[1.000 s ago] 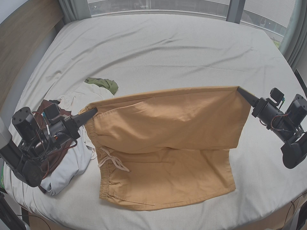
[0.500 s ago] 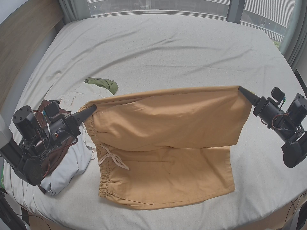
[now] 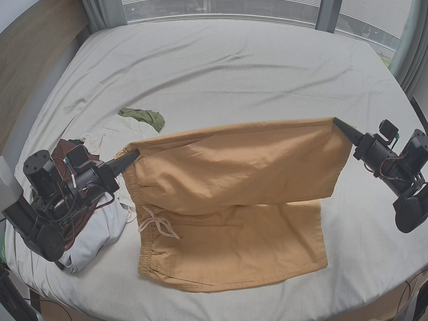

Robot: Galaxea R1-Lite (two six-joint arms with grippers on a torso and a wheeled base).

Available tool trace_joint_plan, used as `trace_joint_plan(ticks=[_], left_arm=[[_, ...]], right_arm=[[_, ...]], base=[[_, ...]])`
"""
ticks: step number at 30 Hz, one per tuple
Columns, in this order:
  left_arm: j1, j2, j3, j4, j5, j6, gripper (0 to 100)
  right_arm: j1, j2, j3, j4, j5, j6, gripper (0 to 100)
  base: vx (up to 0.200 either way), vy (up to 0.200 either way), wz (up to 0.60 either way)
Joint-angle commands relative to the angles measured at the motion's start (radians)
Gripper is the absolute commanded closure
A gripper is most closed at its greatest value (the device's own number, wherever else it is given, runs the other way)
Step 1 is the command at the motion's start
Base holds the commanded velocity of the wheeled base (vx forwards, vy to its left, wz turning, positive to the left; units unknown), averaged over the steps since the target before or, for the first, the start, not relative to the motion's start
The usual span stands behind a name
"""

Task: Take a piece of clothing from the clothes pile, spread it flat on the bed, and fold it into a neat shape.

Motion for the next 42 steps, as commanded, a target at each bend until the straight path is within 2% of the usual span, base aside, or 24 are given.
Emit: trace_joint_plan(ticks=[1, 11, 19, 25, 33, 42], left_arm=[[-0.001, 0.072, -0.081, -0.002, 0.049, -0.005, 100], [0.005, 0.149, -0.187, -0.002, 0.109, -0.006, 100], [0.008, 0.207, -0.237, -0.002, 0.121, -0.006, 100], [0.01, 0.239, -0.311, -0.002, 0.177, -0.011, 100], [0.011, 0.273, -0.375, -0.001, 0.233, -0.018, 100], [0.008, 0.339, -0.429, -0.001, 0.24, -0.026, 100]], right_arm=[[-0.003, 0.079, -0.073, 0.001, 0.002, 0.001, 100], [-0.011, 0.209, -0.196, 0.003, 0.003, 0.001, 100], [-0.029, 0.29, -0.292, 0.0, 0.002, 0.006, 100], [-0.031, 0.353, -0.427, 0.004, 0.002, 0.05, 100], [-0.031, 0.413, -0.519, 0.041, 0.0, 0.057, 100], [-0.034, 0.456, -0.591, 0.052, 0.0, 0.057, 100]], base=[[0.0, 0.0, 0.0], [0.0, 0.0, 0.0], [0.0, 0.0, 0.0], [0.0, 0.0, 0.0], [0.0, 0.0, 0.0], [0.0, 0.0, 0.0]])
